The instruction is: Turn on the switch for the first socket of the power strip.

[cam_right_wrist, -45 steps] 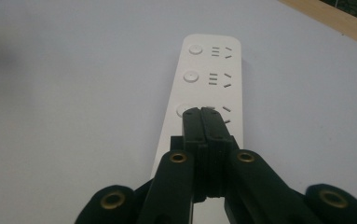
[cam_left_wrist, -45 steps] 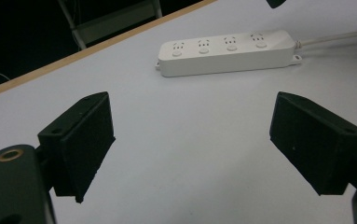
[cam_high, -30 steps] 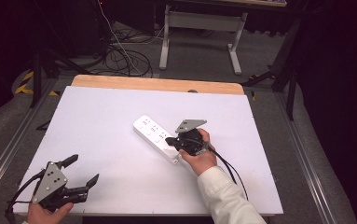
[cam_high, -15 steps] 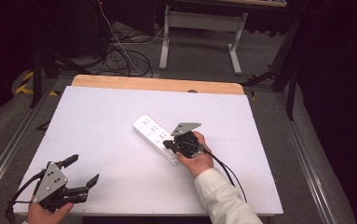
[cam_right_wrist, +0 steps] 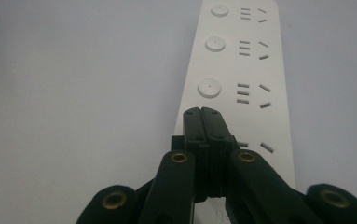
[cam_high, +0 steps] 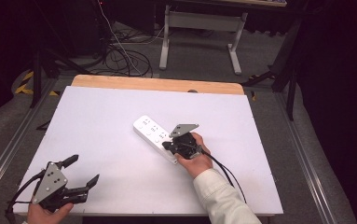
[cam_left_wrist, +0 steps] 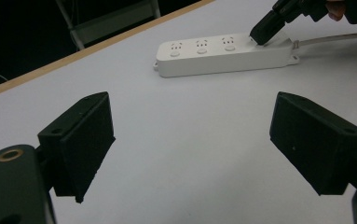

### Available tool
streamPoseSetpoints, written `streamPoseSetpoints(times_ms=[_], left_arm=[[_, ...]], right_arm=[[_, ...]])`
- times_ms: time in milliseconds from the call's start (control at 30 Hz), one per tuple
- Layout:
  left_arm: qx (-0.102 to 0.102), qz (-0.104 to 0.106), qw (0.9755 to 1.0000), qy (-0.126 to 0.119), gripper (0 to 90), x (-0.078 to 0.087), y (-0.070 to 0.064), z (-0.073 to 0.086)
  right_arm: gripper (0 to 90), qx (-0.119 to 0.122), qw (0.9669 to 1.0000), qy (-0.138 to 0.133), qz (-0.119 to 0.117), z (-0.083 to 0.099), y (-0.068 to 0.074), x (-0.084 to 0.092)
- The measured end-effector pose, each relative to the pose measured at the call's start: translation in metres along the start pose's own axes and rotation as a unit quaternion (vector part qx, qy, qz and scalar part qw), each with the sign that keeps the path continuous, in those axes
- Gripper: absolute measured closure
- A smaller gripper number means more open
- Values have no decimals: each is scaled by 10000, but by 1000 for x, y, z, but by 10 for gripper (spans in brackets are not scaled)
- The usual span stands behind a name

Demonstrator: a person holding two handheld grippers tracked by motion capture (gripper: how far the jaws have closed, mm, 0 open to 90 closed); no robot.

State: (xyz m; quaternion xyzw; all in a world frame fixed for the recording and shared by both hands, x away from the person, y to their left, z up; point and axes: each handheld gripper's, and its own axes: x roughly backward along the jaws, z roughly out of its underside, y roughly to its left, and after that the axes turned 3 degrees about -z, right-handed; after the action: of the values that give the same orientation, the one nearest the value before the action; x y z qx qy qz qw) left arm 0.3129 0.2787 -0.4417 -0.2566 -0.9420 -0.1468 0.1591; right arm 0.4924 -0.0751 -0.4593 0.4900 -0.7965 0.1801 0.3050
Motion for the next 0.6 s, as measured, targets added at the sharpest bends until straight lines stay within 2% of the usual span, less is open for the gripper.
streamPoseSetpoints(times_ms=[433,567,600], left_arm=[[-29,6,10000,1,141,0,-1,0],[-37,-2,10000,-2,141,0,-1,0],[-38,-3,10000,-4,141,0,-1,0]], right_arm=[[900,-26,10000,48,0,0,0,-1],[900,88,9999,116,49,-1,2,-2],[900,52,9999,121,74,-1,2,-2]])
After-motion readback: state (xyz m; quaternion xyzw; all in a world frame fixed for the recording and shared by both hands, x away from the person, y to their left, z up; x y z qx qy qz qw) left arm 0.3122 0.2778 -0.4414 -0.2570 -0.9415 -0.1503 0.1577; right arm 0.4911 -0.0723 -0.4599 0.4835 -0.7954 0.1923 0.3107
